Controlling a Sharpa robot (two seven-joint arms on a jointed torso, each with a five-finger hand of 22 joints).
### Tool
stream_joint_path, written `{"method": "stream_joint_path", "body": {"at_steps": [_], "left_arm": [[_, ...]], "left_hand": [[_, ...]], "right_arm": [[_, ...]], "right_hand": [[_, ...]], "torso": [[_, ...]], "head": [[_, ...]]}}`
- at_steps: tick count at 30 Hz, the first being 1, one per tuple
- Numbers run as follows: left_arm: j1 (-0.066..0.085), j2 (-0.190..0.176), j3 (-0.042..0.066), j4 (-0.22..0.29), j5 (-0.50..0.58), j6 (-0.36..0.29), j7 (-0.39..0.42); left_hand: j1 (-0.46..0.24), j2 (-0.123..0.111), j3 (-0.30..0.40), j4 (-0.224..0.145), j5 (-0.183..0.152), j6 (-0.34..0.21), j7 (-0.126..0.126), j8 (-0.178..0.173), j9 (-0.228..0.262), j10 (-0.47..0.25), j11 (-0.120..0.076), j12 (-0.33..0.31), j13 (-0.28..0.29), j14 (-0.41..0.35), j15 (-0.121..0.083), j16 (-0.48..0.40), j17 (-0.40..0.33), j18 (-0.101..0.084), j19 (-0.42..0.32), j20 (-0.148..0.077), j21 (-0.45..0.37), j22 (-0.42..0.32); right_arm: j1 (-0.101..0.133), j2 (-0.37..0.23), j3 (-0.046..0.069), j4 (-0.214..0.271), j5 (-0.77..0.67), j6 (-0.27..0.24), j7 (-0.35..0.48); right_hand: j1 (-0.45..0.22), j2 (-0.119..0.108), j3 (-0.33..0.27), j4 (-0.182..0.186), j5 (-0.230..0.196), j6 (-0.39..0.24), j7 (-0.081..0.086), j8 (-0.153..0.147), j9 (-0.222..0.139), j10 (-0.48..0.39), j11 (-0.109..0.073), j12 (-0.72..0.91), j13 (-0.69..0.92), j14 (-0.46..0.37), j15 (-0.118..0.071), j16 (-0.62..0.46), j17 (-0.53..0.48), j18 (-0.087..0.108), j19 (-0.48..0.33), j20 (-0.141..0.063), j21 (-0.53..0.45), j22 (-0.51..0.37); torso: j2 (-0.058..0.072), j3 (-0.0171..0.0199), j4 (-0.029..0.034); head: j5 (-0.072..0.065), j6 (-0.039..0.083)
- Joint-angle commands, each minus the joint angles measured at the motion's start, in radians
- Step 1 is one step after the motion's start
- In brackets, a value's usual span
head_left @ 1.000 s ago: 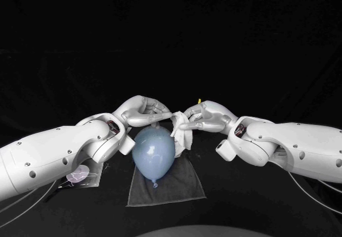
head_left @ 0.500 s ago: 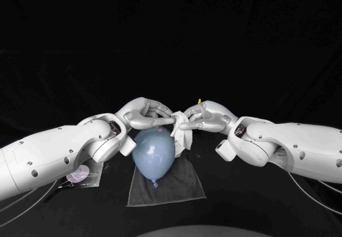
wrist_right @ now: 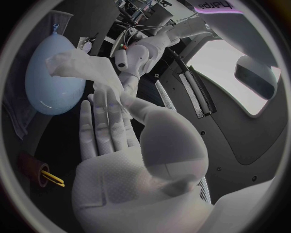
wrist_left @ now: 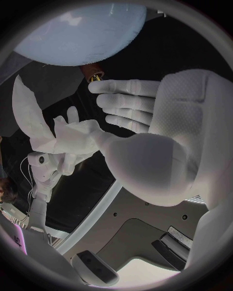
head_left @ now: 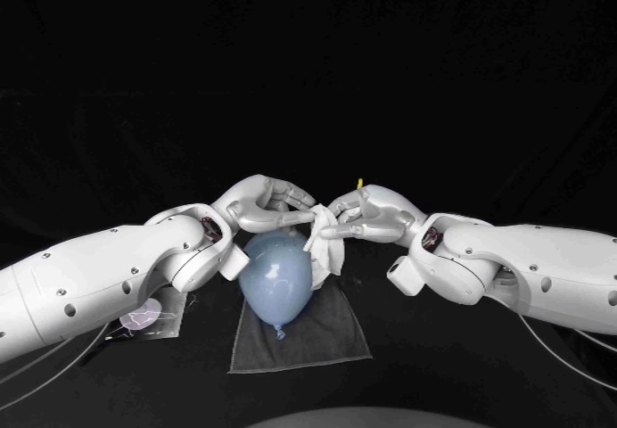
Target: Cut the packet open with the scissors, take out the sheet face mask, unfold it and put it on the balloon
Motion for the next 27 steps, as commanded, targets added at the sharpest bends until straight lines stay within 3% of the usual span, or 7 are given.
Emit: {"method": "stream_joint_path", "body": {"at_steps": [1, 6, 9, 20, 22, 27], "left_arm": [[0.001, 0.004, 0.001, 0.0, 0.01, 0.017, 0.023], [0.001, 0.006, 0.001, 0.001, 0.011, 0.033, 0.037], [0.001, 0.007, 0.001, 0.002, 0.013, 0.044, 0.051], [0.001, 0.008, 0.001, 0.004, 0.064, 0.035, 0.103], [0.001, 0.008, 0.001, 0.004, 0.08, 0.018, 0.117], [0.001, 0.008, 0.001, 0.006, 0.098, -0.031, 0.152]], "left_hand": [[0.02, 0.007, 0.008, -0.005, -0.005, 0.041, 0.006, 0.014, -0.001, 0.017, -0.005, -0.005, -0.008, 0.0, -0.007, 0.005, -0.006, 0.011, 0.005, -0.001, -0.002, 0.0], [0.052, 0.046, 0.057, -0.006, -0.005, 0.163, -0.042, 0.045, -0.005, 0.082, -0.019, -0.001, -0.025, 0.01, -0.02, 0.011, -0.014, 0.012, 0.006, -0.012, 0.014, 0.01], [0.061, 0.055, 0.083, -0.008, -0.005, 0.21, -0.058, 0.051, -0.008, 0.129, -0.028, -0.006, -0.037, 0.02, -0.029, 0.021, -0.016, 0.012, 0.006, -0.019, 0.03, 0.021], [0.061, 0.08, 0.162, -0.025, -0.005, 0.267, -0.058, 0.052, -0.009, 0.233, -0.052, -0.053, -0.082, 0.027, -0.048, 0.037, -0.026, 0.009, -0.026, -0.036, 0.088, 0.068], [0.066, 0.078, 0.178, -0.043, -0.005, 0.287, -0.06, 0.066, 0.002, 0.277, -0.068, -0.047, -0.082, 0.037, -0.061, 0.043, -0.027, 0.011, -0.026, -0.044, 0.111, 0.084], [0.065, 0.061, 0.245, -0.083, -0.004, 0.303, -0.054, 0.068, 0.013, 0.31, -0.082, -0.049, -0.082, 0.05, -0.075, 0.046, -0.033, 0.009, -0.043, -0.062, 0.171, 0.129]], "right_arm": [[-0.001, 0.0, 0.001, 0.002, 0.001, 0.014, 0.005], [-0.001, 0.002, 0.001, 0.0, 0.001, 0.013, 0.006], [-0.001, 0.003, 0.001, -0.001, 0.001, 0.013, 0.006], [-0.001, 0.003, 0.001, -0.008, 0.001, 0.01, 0.001], [-0.001, 0.003, 0.001, -0.01, 0.001, 0.006, -0.003], [-0.001, 0.0, 0.001, -0.017, -0.003, -0.011, -0.016]], "right_hand": [[0.006, 0.001, 0.007, 0.0, 0.003, 0.005, 0.001, 0.002, 0.002, 0.001, -0.005, 0.001, 0.001, 0.007, 0.001, 0.0, 0.001, 0.011, 0.008, 0.0, -0.002, 0.002], [0.006, 0.001, 0.007, 0.0, 0.003, 0.005, 0.001, 0.002, 0.002, 0.001, -0.005, 0.001, 0.001, 0.007, 0.001, 0.0, 0.001, 0.011, 0.008, 0.0, -0.002, 0.002], [0.006, 0.001, 0.007, 0.0, 0.003, 0.005, 0.001, 0.002, 0.002, 0.001, -0.005, 0.001, 0.001, 0.007, 0.001, 0.0, 0.001, 0.011, 0.008, 0.0, -0.002, 0.002], [0.006, 0.0, 0.009, 0.0, 0.003, 0.006, 0.0, 0.003, 0.002, 0.001, -0.005, 0.001, 0.001, 0.007, 0.001, 0.0, 0.002, 0.011, 0.009, 0.0, -0.002, 0.002], [0.006, 0.0, 0.009, 0.0, 0.003, 0.006, 0.0, 0.003, 0.002, 0.001, -0.005, 0.001, 0.001, 0.007, 0.001, 0.0, 0.002, 0.011, 0.009, 0.0, -0.002, 0.002], [0.005, -0.001, 0.009, 0.0, 0.003, 0.006, 0.001, 0.003, 0.003, 0.001, -0.005, 0.0, 0.001, 0.007, 0.001, 0.0, 0.003, 0.011, 0.009, 0.0, -0.002, 0.002]], "torso": [[-0.001, -0.0003, 0.0001], [0.0, -0.0006, 0.0008], [0.0, -0.0007, 0.0007], [-0.001, -0.0007, 0.0003], [0.0, -0.0004, 0.0001], [0.0, -0.0007, -0.001]], "head": [[0.0, -0.001], [0.0, -0.003], [0.0, -0.002], [0.003, -0.002], [0.003, -0.001], [0.002, 0.003]]}}
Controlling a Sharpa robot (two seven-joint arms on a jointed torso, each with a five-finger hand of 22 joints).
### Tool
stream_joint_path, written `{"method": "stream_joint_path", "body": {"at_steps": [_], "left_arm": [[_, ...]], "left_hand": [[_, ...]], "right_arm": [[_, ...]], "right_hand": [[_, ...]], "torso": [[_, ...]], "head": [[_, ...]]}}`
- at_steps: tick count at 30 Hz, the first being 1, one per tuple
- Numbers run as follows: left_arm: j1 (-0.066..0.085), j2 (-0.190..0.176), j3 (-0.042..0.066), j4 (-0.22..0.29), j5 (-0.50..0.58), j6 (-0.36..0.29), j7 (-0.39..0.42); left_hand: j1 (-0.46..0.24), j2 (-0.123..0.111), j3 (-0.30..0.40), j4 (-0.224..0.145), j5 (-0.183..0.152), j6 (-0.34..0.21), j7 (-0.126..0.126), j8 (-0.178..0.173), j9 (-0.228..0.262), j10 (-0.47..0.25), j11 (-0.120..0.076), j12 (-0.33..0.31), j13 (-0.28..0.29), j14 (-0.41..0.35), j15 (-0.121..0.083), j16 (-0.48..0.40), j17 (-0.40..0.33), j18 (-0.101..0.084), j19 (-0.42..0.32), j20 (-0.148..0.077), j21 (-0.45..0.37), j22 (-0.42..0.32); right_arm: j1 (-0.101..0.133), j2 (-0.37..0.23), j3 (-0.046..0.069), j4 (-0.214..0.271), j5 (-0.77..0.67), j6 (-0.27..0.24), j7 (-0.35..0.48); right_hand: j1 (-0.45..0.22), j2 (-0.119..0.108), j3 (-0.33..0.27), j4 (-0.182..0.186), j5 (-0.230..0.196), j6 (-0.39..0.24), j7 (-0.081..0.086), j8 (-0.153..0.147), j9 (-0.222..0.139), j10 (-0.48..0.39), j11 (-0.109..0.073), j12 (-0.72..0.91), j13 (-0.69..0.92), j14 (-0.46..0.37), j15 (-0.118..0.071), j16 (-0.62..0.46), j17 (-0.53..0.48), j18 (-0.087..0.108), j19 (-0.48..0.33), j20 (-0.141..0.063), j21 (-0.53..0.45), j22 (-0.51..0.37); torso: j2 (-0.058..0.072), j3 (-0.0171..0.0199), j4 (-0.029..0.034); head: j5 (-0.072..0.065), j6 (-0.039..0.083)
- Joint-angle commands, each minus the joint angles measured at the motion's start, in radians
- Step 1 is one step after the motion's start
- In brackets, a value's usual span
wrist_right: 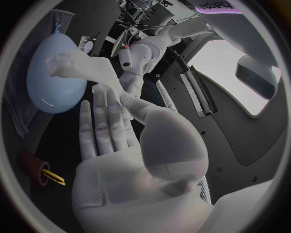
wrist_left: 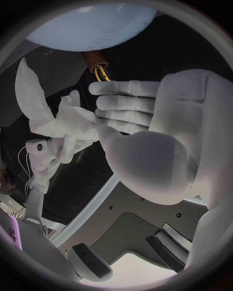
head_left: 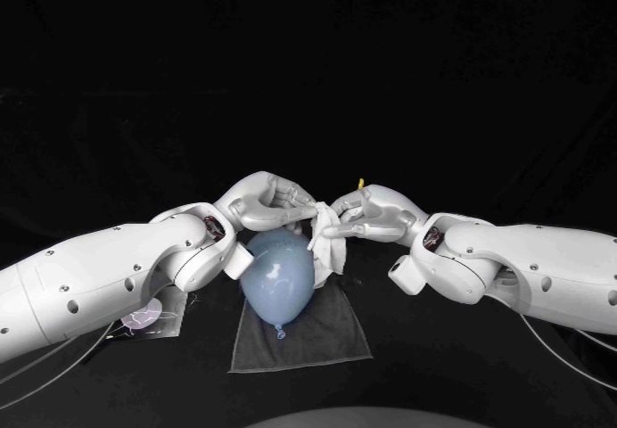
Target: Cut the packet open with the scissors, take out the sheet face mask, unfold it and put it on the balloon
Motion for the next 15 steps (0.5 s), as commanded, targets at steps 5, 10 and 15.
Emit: {"method": "stream_joint_path", "body": {"at_steps": [5, 10, 15], "left_arm": [[0.001, -0.002, 0.001, 0.006, 0.048, -0.106, 0.099], [0.0, -0.005, 0.001, 0.005, 0.026, -0.155, 0.113], [0.0, -0.007, 0.001, 0.005, -0.026, -0.179, 0.115]], "left_hand": [[-0.074, -0.059, 0.207, -0.083, 0.006, 0.032, 0.006, -0.009, 0.049, 0.027, -0.007, 0.004, 0.01, 0.02, -0.012, 0.005, -0.017, 0.013, -0.064, -0.015, 0.134, 0.104], [-0.102, -0.064, 0.261, -0.112, 0.01, 0.031, 0.011, -0.013, 0.07, 0.021, -0.006, 0.013, 0.022, 0.029, -0.012, 0.008, -0.021, 0.015, -0.073, -0.016, 0.168, 0.127], [-0.111, -0.065, 0.282, -0.128, 0.012, 0.03, 0.013, -0.014, 0.083, 0.017, -0.005, 0.02, 0.03, 0.036, -0.014, 0.012, -0.022, 0.015, -0.074, -0.017, 0.184, 0.137]], "right_arm": [[0.0, -0.005, 0.001, -0.008, -0.005, -0.043, -0.027], [0.0, -0.006, 0.001, -0.01, -0.006, -0.064, -0.039], [-0.001, -0.006, 0.001, -0.009, -0.007, -0.079, -0.042]], "right_hand": [[0.005, -0.002, 0.003, 0.0, 0.006, 0.009, 0.001, 0.002, 0.002, -0.001, -0.007, 0.0, 0.001, 0.007, 0.001, 0.0, 0.001, 0.019, 0.01, 0.0, -0.002, 0.002], [0.003, -0.005, 0.004, 0.0, 0.006, 0.008, 0.001, 0.002, 0.003, -0.002, -0.006, -0.001, 0.001, 0.006, 0.001, -0.001, 0.002, 0.019, 0.01, 0.0, -0.003, 0.002], [0.002, -0.006, 0.005, 0.0, 0.006, 0.007, 0.002, 0.001, 0.003, -0.004, -0.006, -0.002, 0.001, 0.004, 0.002, -0.002, 0.003, 0.019, 0.011, 0.0, -0.003, 0.002]], "torso": [[0.0, 0.0007, -0.0003], [0.0, 0.0006, 0.0008], [0.001, 0.0005, -0.0001]], "head": [[-0.004, 0.005], [-0.007, 0.005], [-0.01, 0.006]]}}
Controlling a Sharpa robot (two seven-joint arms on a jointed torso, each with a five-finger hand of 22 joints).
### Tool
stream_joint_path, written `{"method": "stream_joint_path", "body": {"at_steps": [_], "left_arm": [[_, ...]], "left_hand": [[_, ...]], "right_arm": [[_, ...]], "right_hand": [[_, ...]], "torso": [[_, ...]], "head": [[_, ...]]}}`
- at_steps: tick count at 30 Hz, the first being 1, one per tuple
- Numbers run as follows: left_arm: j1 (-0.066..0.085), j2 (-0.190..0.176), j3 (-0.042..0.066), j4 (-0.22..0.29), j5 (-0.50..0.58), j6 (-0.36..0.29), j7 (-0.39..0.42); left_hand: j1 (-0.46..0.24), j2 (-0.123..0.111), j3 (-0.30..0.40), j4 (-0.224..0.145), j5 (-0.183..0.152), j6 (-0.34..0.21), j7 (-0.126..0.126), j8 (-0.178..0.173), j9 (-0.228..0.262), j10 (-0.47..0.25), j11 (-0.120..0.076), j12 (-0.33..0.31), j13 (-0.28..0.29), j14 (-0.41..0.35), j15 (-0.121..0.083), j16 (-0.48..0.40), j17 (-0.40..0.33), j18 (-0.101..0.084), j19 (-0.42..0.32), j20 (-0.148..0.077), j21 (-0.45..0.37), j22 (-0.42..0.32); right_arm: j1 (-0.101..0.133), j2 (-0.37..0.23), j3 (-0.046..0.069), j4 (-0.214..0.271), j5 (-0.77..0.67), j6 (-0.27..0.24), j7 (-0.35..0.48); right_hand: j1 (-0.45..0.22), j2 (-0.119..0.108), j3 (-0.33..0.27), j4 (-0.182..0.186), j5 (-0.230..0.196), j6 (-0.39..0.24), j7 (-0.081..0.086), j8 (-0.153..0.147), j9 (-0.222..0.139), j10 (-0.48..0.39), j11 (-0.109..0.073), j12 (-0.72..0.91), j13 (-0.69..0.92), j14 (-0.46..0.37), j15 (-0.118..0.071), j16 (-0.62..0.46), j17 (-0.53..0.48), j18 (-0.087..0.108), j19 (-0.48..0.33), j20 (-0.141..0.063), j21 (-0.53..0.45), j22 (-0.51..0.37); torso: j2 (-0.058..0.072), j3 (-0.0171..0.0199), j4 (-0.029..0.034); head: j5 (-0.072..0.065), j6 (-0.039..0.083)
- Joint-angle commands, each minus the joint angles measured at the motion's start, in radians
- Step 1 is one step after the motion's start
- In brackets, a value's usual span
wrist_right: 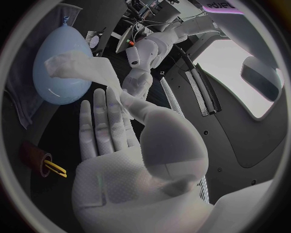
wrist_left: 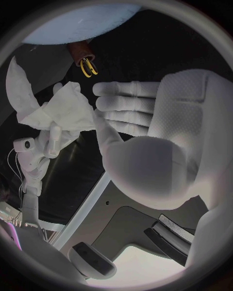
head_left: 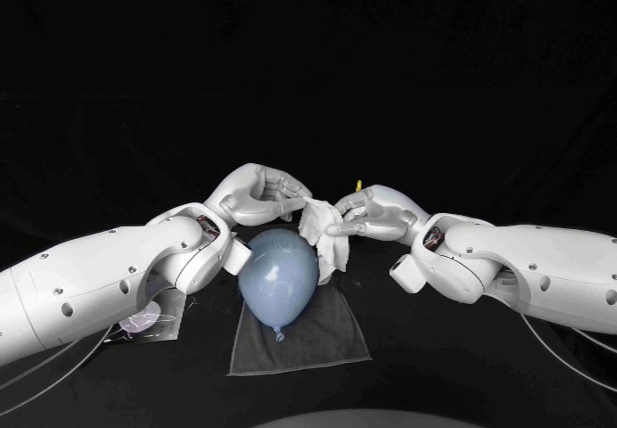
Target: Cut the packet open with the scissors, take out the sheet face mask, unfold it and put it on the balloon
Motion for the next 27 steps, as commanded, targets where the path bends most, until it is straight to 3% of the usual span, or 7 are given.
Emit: {"method": "stream_joint_path", "body": {"at_steps": [1, 9, 15, 18, 19, 22, 27], "left_arm": [[0.001, 0.0, 0.001, 0.002, -0.066, -0.06, 0.038], [0.0, 0.002, 0.001, 0.008, -0.168, -0.052, 0.031], [0.0, 0.005, 0.001, 0.009, -0.213, -0.052, 0.021], [0.0, 0.006, 0.001, 0.01, -0.223, -0.059, 0.018], [0.0, 0.007, 0.001, 0.01, -0.226, -0.062, 0.017], [0.0, 0.008, 0.001, 0.01, -0.231, -0.065, 0.013], [0.0, 0.007, 0.001, 0.01, -0.219, -0.072, 0.01]], "left_hand": [[-0.01, -0.002, 0.014, -0.005, 0.008, 0.0, 0.01, -0.005, 0.084, -0.006, 0.006, 0.006, 0.004, 0.011, 0.0, 0.008, -0.001, 0.012, -0.006, -0.001, 0.01, 0.006], [-0.016, -0.005, 0.024, -0.019, 0.008, 0.002, 0.011, -0.006, 0.098, -0.008, 0.006, 0.016, 0.014, 0.024, -0.001, 0.02, 0.001, 0.012, -0.003, -0.003, 0.029, 0.016], [-0.018, -0.012, 0.023, -0.027, 0.008, 0.007, 0.009, -0.004, 0.106, -0.005, 0.003, 0.025, 0.021, 0.03, -0.003, 0.027, 0.002, 0.013, -0.002, -0.004, 0.039, 0.021], [-0.017, -0.011, 0.024, -0.029, 0.008, 0.009, 0.008, -0.005, 0.109, -0.003, 0.002, 0.029, 0.024, 0.033, -0.005, 0.029, 0.003, 0.013, 0.0, -0.005, 0.043, 0.023], [-0.017, -0.01, 0.024, -0.029, 0.009, 0.009, 0.008, -0.005, 0.109, -0.003, 0.002, 0.029, 0.025, 0.034, -0.005, 0.03, 0.003, 0.013, 0.0, -0.006, 0.044, 0.023], [-0.019, -0.008, 0.028, -0.029, 0.013, 0.007, 0.008, -0.007, 0.112, -0.002, 0.001, 0.035, 0.03, 0.039, -0.006, 0.034, 0.004, 0.013, 0.003, -0.007, 0.048, 0.025], [-0.027, -0.005, 0.032, -0.024, 0.014, 0.002, 0.01, -0.012, 0.117, -0.008, 0.002, 0.041, 0.037, 0.048, -0.006, 0.04, 0.005, 0.013, 0.007, -0.007, 0.052, 0.025]], "right_arm": [[-0.001, -0.001, 0.001, 0.001, -0.006, -0.039, -0.012], [-0.005, 0.001, 0.001, 0.006, -0.005, -0.06, -0.005], [-0.008, 0.002, 0.001, 0.012, -0.003, -0.06, 0.007], [-0.008, 0.002, 0.001, 0.014, -0.005, -0.055, 0.009], [-0.009, 0.002, 0.001, 0.014, -0.012, -0.052, 0.009], [-0.009, 0.003, 0.001, 0.017, -0.035, -0.052, 0.009], [-0.01, 0.004, 0.001, 0.022, -0.042, -0.067, 0.015]], "right_hand": [[0.002, -0.006, 0.006, 0.0, 0.003, 0.005, 0.004, 0.001, 0.002, -0.003, -0.003, -0.003, 0.0, 0.003, 0.002, -0.003, 0.002, 0.019, 0.005, 0.001, -0.003, 0.002], [-0.002, -0.012, 0.008, 0.002, 0.003, -0.001, 0.008, -0.001, 0.004, -0.01, 0.0, -0.008, -0.001, -0.005, 0.006, -0.008, 0.004, 0.019, 0.005, 0.002, -0.005, 0.001], [-0.03, -0.051, -0.037, 0.023, 0.004, -0.045, 0.026, -0.024, 0.004, -0.078, 0.023, -0.044, -0.012, -0.047, 0.028, -0.032, 0.012, 0.018, -0.017, 0.017, -0.021, -0.005], [-0.081, -0.104, -0.076, 0.052, 0.005, -0.134, 0.069, -0.088, -0.022, -0.181, 0.066, -0.066, -0.021, -0.094, 0.053, -0.052, 0.016, 0.016, -0.047, 0.033, -0.025, -0.007], [-0.074, -0.101, -0.076, 0.055, 0.006, -0.131, 0.068, -0.089, -0.023, -0.183, 0.065, -0.06, -0.018, -0.091, 0.052, -0.047, 0.021, 0.018, -0.047, 0.034, -0.023, -0.005], [0.014, -0.041, -0.049, 0.033, 0.003, -0.041, 0.027, -0.04, -0.001, -0.097, 0.02, -0.005, 0.002, -0.007, 0.011, 0.016, 0.057, 0.02, 0.032, 0.003, 0.022, 0.014], [0.034, 0.013, -0.027, 0.046, 0.003, -0.023, 0.015, -0.032, 0.007, -0.059, 0.007, 0.01, 0.006, 0.009, -0.003, 0.029, 0.071, 0.018, 0.066, -0.014, 0.043, 0.023]], "torso": [[0.001, -0.0002, -0.0002], [0.0, 0.0002, 0.0005], [0.0, 0.0, 0.0002], [0.0, 0.0002, -0.0005], [0.0, 0.0002, -0.0005], [0.0, 0.0005, -0.0005], [0.0, 0.0006, 0.0003]], "head": [[-0.003, 0.0], [-0.004, 0.002], [-0.004, 0.004], [-0.004, 0.005], [-0.004, 0.005], [-0.003, 0.007], [-0.005, 0.007]]}}
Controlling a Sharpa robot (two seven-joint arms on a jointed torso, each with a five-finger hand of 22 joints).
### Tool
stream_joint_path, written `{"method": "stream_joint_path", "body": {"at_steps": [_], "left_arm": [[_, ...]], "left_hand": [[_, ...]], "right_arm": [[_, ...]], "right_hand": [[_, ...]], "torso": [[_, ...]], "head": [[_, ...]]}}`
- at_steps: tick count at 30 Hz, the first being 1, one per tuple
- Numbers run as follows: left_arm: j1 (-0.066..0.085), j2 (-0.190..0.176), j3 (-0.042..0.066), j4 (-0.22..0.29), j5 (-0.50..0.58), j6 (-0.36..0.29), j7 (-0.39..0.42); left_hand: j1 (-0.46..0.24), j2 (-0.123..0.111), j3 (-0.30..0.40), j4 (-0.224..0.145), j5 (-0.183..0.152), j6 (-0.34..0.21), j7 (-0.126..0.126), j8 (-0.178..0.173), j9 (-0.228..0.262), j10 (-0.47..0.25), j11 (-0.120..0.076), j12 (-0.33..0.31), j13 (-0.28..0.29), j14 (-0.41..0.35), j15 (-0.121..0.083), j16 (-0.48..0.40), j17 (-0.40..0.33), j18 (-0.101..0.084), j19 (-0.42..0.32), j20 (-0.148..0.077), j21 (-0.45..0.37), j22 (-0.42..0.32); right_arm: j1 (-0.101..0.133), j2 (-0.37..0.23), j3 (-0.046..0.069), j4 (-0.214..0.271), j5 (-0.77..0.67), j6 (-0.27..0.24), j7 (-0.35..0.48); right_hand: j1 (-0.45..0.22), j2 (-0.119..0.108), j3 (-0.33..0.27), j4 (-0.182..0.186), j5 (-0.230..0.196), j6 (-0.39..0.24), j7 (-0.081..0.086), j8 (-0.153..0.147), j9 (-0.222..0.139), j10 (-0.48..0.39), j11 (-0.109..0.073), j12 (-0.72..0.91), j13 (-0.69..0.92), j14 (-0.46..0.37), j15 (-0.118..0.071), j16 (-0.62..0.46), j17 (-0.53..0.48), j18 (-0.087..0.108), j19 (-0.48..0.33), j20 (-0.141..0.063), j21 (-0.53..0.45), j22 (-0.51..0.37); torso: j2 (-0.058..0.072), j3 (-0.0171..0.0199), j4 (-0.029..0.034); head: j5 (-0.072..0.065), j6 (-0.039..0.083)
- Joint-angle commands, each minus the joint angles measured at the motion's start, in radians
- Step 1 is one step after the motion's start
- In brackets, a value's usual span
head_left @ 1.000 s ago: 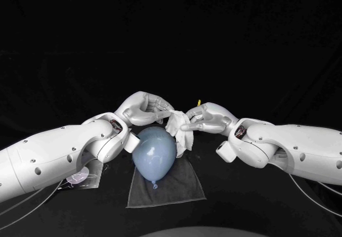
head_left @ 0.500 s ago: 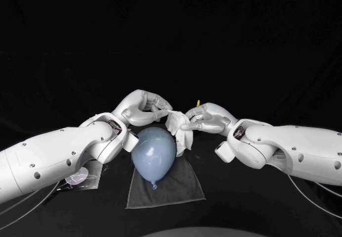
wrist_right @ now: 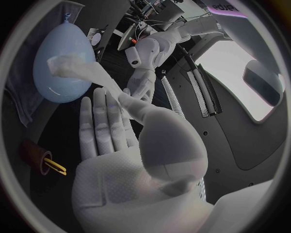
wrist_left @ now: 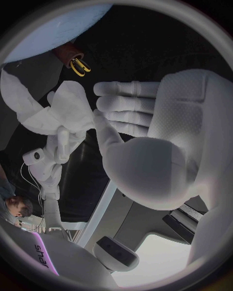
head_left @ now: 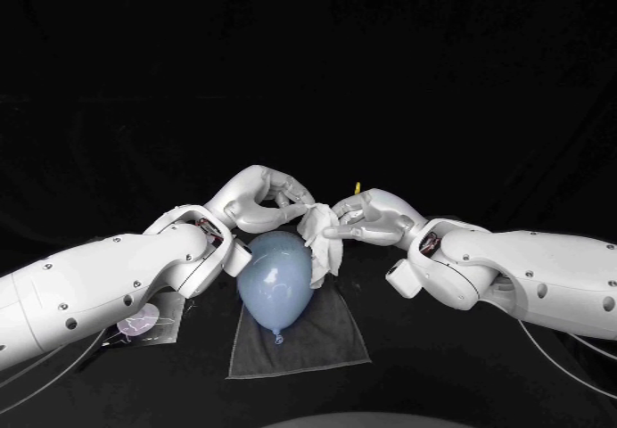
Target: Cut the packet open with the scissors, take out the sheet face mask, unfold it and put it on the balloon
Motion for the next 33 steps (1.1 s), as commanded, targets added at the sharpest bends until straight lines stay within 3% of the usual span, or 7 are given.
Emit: {"method": "stream_joint_path", "body": {"at_steps": [1, 6, 15, 22, 26, 30, 33], "left_arm": [[0.001, 0.0, 0.001, 0.001, -0.004, -0.019, 0.001], [0.001, -0.003, 0.001, -0.002, 0.021, -0.018, -0.003], [0.001, -0.007, 0.001, -0.003, 0.038, 0.01, -0.016], [0.001, -0.01, 0.001, -0.005, 0.057, 0.02, -0.017], [0.001, -0.011, 0.001, -0.006, 0.061, 0.024, -0.023], [0.001, -0.01, 0.001, -0.007, 0.062, 0.025, -0.03], [0.001, -0.009, 0.001, -0.01, 0.063, 0.03, -0.038]], "left_hand": [[-0.015, 0.004, 0.006, 0.007, 0.002, -0.005, 0.002, -0.006, 0.051, -0.002, -0.003, 0.007, 0.007, 0.011, 0.001, 0.006, 0.002, 0.015, 0.004, -0.004, 0.006, 0.001], [-0.028, -0.004, -0.012, 0.013, 0.0, -0.059, 0.02, -0.051, 0.048, -0.023, 0.007, 0.012, 0.018, 0.015, 0.009, 0.013, 0.005, 0.014, 0.006, 0.001, 0.001, -0.007], [-0.04, -0.012, -0.063, 0.019, -0.004, -0.057, 0.024, -0.07, 0.052, -0.034, 0.011, 0.009, 0.022, 0.009, 0.015, 0.019, 0.009, 0.014, 0.001, 0.011, -0.017, -0.021], [-0.102, -0.082, -0.162, 0.075, -0.005, -0.163, 0.061, -0.164, 0.026, -0.111, 0.048, -0.04, 0.002, -0.043, 0.055, 0.003, 0.002, 0.012, -0.007, 0.048, -0.127, -0.1], [-0.09, -0.1, -0.223, 0.091, -0.008, -0.199, 0.075, -0.197, 0.017, -0.167, 0.067, -0.053, -0.009, -0.078, 0.071, -0.016, -0.011, 0.013, 0.004, 0.066, -0.197, -0.153], [-0.068, -0.096, -0.301, 0.108, -0.009, -0.241, 0.093, -0.228, 0.004, -0.242, 0.087, -0.066, -0.025, -0.113, 0.09, -0.04, -0.028, 0.012, 0.008, 0.082, -0.258, -0.197], [-0.031, -0.075, -0.418, 0.133, -0.012, -0.289, 0.106, -0.258, -0.014, -0.304, 0.103, -0.066, -0.042, -0.138, 0.103, -0.054, -0.045, 0.013, 0.016, 0.095, -0.307, -0.235]], "right_arm": [[-0.001, 0.001, 0.001, 0.003, -0.023, -0.022, 0.02], [-0.001, -0.001, 0.001, 0.003, -0.008, -0.039, 0.027], [-0.003, 0.0, 0.001, 0.008, 0.001, -0.066, 0.034], [-0.003, -0.001, 0.001, 0.008, -0.002, -0.075, 0.032], [-0.003, -0.001, 0.001, 0.009, -0.01, -0.074, 0.03], [-0.003, -0.001, 0.001, 0.01, -0.016, -0.072, 0.029], [-0.003, -0.001, 0.001, 0.012, -0.021, -0.069, 0.028]], "right_hand": [[0.009, 0.026, 0.012, 0.002, -0.002, 0.01, -0.004, 0.006, 0.004, 0.021, -0.006, 0.007, 0.003, 0.008, -0.002, 0.003, 0.004, 0.008, 0.007, -0.004, 0.006, 0.003], [0.01, 0.027, 0.017, 0.0, -0.002, 0.018, -0.008, 0.008, 0.006, 0.031, -0.01, 0.01, 0.004, 0.013, -0.005, 0.005, 0.007, 0.008, 0.01, -0.007, 0.01, 0.005], [0.008, 0.024, 0.021, -0.002, -0.002, 0.026, -0.012, 0.011, 0.008, 0.044, -0.014, 0.014, 0.005, 0.016, -0.007, 0.006, 0.011, 0.007, 0.012, -0.009, 0.014, 0.008], [0.009, 0.024, 0.022, -0.002, -0.002, 0.027, -0.012, 0.011, 0.008, 0.045, -0.015, 0.014, 0.005, 0.017, -0.008, 0.006, 0.011, 0.007, 0.013, -0.009, 0.015, 0.008], [0.009, 0.024, 0.022, -0.003, -0.002, 0.028, -0.013, 0.011, 0.009, 0.047, -0.015, 0.015, 0.006, 0.018, -0.009, 0.006, 0.012, 0.007, 0.013, -0.01, 0.016, 0.009], [0.009, 0.024, 0.022, -0.003, -0.002, 0.028, -0.013, 0.011, 0.009, 0.047, -0.015, 0.015, 0.006, 0.018, -0.009, 0.006, 0.012, 0.008, 0.013, -0.01, 0.016, 0.009], [0.009, 0.024, 0.022, -0.003, -0.002, 0.028, -0.013, 0.011, 0.009, 0.047, -0.015, 0.015, 0.006, 0.018, -0.009, 0.006, 0.012, 0.008, 0.013, -0.01, 0.016, 0.009]], "torso": [[0.0, -0.0001, 0.0007], [0.0, -0.0007, 0.0007], [0.0, -0.0009, 0.0013], [0.0, -0.0009, 0.0011], [0.0, -0.0006, 0.0003], [0.0, -0.0003, 0.0], [0.0, -0.0005, -0.0003]], "head": [[-0.002, 0.001], [-0.003, 0.002], [-0.004, 0.001], [-0.003, 0.003], [-0.002, 0.004], [-0.002, 0.003], [-0.002, 0.004]]}}
